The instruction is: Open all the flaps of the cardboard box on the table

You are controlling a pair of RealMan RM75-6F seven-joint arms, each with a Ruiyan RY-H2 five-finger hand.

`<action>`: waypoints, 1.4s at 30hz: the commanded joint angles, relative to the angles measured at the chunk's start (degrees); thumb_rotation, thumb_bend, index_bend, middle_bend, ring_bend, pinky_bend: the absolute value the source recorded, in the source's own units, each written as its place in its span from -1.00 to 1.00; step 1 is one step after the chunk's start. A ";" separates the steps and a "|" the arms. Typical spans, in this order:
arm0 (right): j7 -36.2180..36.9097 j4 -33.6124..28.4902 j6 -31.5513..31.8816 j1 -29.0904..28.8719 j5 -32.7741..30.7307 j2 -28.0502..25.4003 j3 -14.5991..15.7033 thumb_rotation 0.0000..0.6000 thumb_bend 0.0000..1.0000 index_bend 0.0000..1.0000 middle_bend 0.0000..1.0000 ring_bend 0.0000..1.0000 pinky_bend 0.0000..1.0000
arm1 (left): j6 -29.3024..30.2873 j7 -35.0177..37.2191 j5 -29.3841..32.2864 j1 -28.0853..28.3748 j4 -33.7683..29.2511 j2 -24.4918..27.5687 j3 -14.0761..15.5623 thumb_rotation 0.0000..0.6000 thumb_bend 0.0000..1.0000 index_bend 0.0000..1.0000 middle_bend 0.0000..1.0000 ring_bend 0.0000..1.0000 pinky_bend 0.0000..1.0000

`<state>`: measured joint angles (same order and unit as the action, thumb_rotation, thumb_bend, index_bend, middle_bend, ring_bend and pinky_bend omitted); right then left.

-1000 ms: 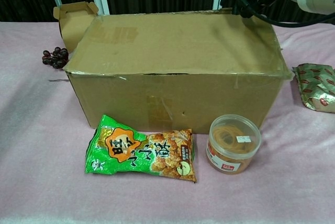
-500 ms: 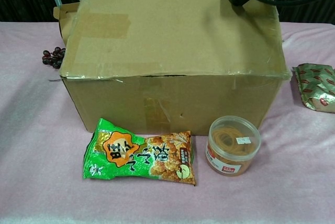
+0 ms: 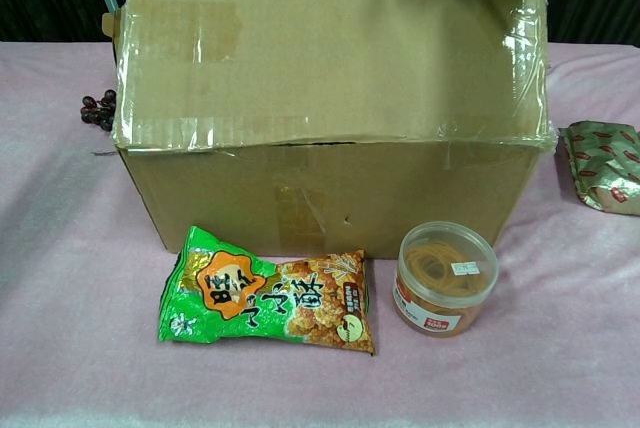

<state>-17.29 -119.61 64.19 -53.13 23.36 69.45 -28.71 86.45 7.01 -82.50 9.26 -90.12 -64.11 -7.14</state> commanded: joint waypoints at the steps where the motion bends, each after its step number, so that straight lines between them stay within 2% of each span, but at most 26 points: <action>1: 2.46 -2.60 -0.45 0.15 -3.32 -1.49 -2.14 1.00 0.57 -0.63 0.00 0.12 0.14 | -0.02 -0.02 -0.08 -0.01 0.00 -0.01 0.02 1.00 -0.59 -1.00 -1.00 -1.00 -1.00; 16: 10.95 -9.22 -5.12 0.78 -11.52 -7.61 -7.70 1.00 0.57 -0.68 -0.02 0.11 0.14 | 0.05 -0.42 -0.52 -0.10 0.03 -0.17 0.05 1.00 -0.59 -1.00 -1.00 -1.00 -1.00; 25: 14.46 -11.79 -7.33 2.01 -11.29 -10.77 -8.36 1.00 0.56 -0.71 -0.05 0.08 0.13 | 0.01 -0.70 -0.71 -0.12 0.17 -0.26 0.08 1.00 -0.59 -1.00 -1.00 -1.00 -1.00; 34: 16.47 -11.69 -11.11 2.80 -8.36 -12.96 -7.85 1.00 0.37 -0.80 -0.38 -0.24 -0.19 | 0.22 -0.84 -0.96 -0.19 0.19 -0.31 0.07 1.00 -0.59 -1.00 -1.00 -1.00 -1.00; 42: 19.16 -10.43 -13.58 3.65 -5.49 -14.10 -6.80 1.00 0.31 -0.82 -0.40 -0.25 -0.20 | 0.05 -0.99 -0.86 -0.20 0.22 -0.34 0.05 1.00 -0.59 -1.00 -1.00 -1.00 -1.00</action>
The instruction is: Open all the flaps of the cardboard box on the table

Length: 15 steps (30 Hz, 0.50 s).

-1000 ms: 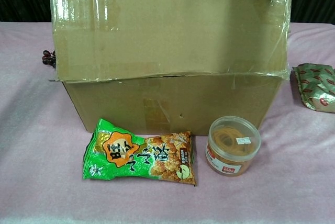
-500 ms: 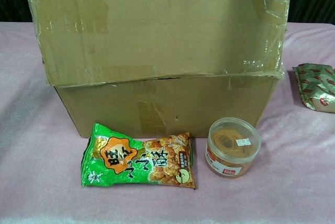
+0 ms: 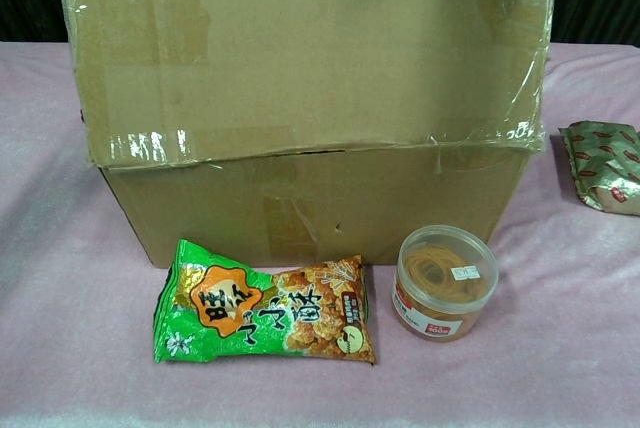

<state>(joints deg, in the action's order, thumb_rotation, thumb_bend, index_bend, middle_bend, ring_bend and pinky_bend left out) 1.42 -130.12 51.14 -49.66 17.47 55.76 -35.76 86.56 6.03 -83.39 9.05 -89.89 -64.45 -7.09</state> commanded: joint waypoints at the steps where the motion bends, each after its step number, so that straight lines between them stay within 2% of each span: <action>1: 0.69 0.03 -0.87 0.25 0.51 -0.71 0.34 1.00 0.29 -0.83 -0.41 -0.25 -0.20 | -0.10 -0.02 0.05 0.01 -0.03 0.02 0.00 1.00 -0.59 -1.00 -1.00 -1.00 -1.00; 8: 0.70 -0.07 -5.48 -0.27 1.83 -3.88 1.47 1.00 0.22 -0.88 -0.44 -0.27 -0.20 | -0.40 -0.20 0.08 0.04 -0.16 0.06 0.09 1.00 -0.59 -1.00 -1.00 -1.00 -1.00; 15: 1.85 0.37 -10.35 -1.08 1.26 -6.89 2.98 1.00 0.20 -0.88 -0.37 -0.12 -0.15 | -0.47 -0.14 0.20 -0.02 -0.34 0.14 0.05 1.00 -0.59 -1.00 -1.00 -1.00 -1.00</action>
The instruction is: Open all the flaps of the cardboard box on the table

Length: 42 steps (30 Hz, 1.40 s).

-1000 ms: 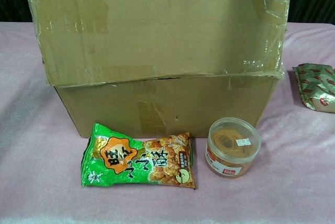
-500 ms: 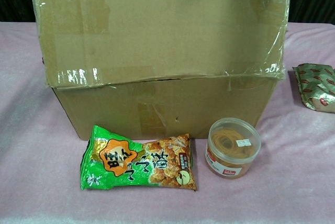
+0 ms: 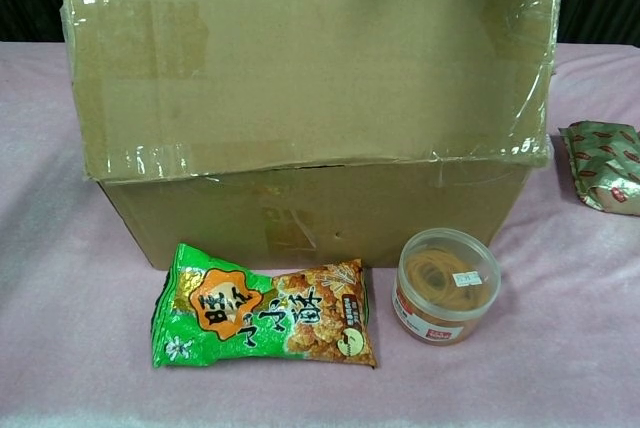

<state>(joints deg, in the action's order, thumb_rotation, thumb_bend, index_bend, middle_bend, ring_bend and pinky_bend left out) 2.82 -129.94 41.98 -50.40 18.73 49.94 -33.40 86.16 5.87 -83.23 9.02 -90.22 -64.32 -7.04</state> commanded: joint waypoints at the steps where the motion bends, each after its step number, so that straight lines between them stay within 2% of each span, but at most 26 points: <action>1: 0.57 0.19 -1.50 -0.42 0.18 -1.37 0.75 1.00 0.19 -0.88 -0.37 -0.11 -0.13 | -0.09 -0.01 0.03 0.02 0.01 0.00 0.00 1.00 -0.59 -1.00 -1.00 -1.00 -1.00; 8: 1.59 0.38 -3.03 -1.70 1.91 -2.62 0.91 1.00 0.16 -0.88 -0.36 -0.10 -0.12 | -0.13 -0.08 -0.05 0.03 -0.09 0.02 0.00 1.00 -0.59 -1.00 -1.00 -1.00 -1.00; 12: 0.65 1.08 -4.12 -3.19 3.11 -2.99 2.08 1.00 0.15 -0.89 -0.36 -0.10 -0.12 | -0.15 0.00 -0.07 -0.01 -0.11 0.05 0.03 1.00 -0.59 -1.00 -1.00 -1.00 -1.00; 20: -7.61 2.21 -4.98 -6.24 8.24 -5.02 7.35 1.00 0.01 -0.88 -0.33 -0.08 -0.12 | -0.40 0.29 0.07 0.01 -0.22 0.16 0.01 1.00 -0.59 -1.00 -1.00 -1.00 -1.00; 24: -14.21 2.09 -2.86 -7.99 12.92 -5.22 10.43 1.00 -0.06 -0.88 -0.32 -0.07 -0.12 | -0.49 0.23 -0.03 0.03 -0.32 0.19 0.08 1.00 -0.59 -1.00 -1.00 -1.00 -1.00; 28: -17.99 1.66 -1.68 -9.39 14.79 -5.41 12.40 1.00 -0.11 -0.88 -0.26 0.00 -0.12 | -0.53 0.38 0.11 0.00 -0.47 0.24 0.03 1.00 -0.59 -1.00 -1.00 -1.00 -1.00; 32: -20.74 0.75 -0.05 -10.87 15.12 -5.73 13.78 1.00 -0.12 -0.89 -0.21 0.04 -0.12 | -0.66 0.55 0.22 -0.01 -0.58 0.30 0.02 1.00 -0.59 -1.00 -1.00 -1.00 -1.00; 42: -23.96 -1.28 1.90 -14.42 12.73 -7.90 14.81 0.89 -0.20 -0.91 -0.07 0.17 -0.12 | -0.79 0.98 0.32 -0.03 -0.73 0.44 -0.04 1.00 -0.59 -1.00 -1.00 -1.00 -1.00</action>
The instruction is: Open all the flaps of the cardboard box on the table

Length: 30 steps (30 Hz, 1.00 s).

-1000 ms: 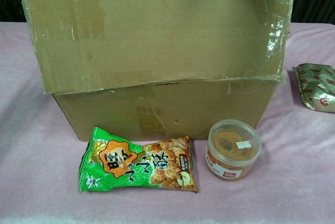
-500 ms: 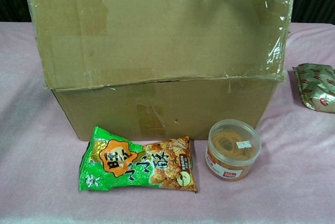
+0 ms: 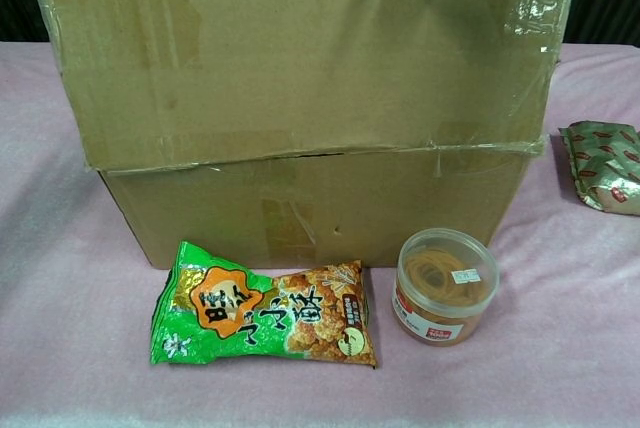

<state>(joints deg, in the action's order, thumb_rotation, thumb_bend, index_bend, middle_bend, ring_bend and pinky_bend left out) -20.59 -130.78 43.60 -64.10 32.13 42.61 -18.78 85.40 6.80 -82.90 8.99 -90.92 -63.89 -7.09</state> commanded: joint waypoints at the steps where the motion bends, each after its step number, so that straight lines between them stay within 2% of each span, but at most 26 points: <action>1: -0.85 -0.65 0.37 -1.09 -0.99 -0.87 0.23 0.88 -0.21 -0.91 -0.05 0.19 -0.11 | -0.04 0.07 0.00 0.00 -0.06 0.04 0.00 1.00 -0.59 -1.00 -1.00 -1.00 -1.00; 8: -2.72 -2.71 -0.28 -3.91 -4.64 -3.47 1.24 0.69 -0.29 -0.95 -0.02 0.22 -0.11 | -0.11 0.20 0.06 -0.01 -0.13 0.09 -0.01 1.00 -0.59 -1.00 -1.00 -1.00 -1.00; 14: -4.81 -4.21 -3.31 -7.18 -8.75 -6.43 2.92 0.49 -0.38 -0.95 -0.05 0.19 -0.11 | -0.28 0.31 0.16 -0.02 -0.26 0.17 0.00 1.00 -0.59 -1.00 -1.00 -1.00 -1.00; 20: -4.74 -4.21 -7.47 -9.74 -10.56 -8.78 3.34 0.42 -0.43 -0.95 -0.06 0.19 -0.11 | -0.29 0.39 0.19 -0.05 -0.34 0.21 -0.01 1.00 -0.59 -1.00 -1.00 -1.00 -1.00; 30: -3.56 -4.21 -10.61 -12.18 -11.41 -12.42 3.27 0.32 -0.55 -0.96 -0.01 0.22 -0.11 | -0.29 0.55 0.21 -0.10 -0.44 0.26 -0.02 1.00 -0.59 -1.00 -1.00 -1.00 -1.00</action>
<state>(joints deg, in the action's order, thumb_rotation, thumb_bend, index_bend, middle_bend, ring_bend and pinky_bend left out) -24.25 -134.99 33.29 -76.03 20.82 30.50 -15.51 85.11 7.35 -82.70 8.89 -91.36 -63.63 -7.11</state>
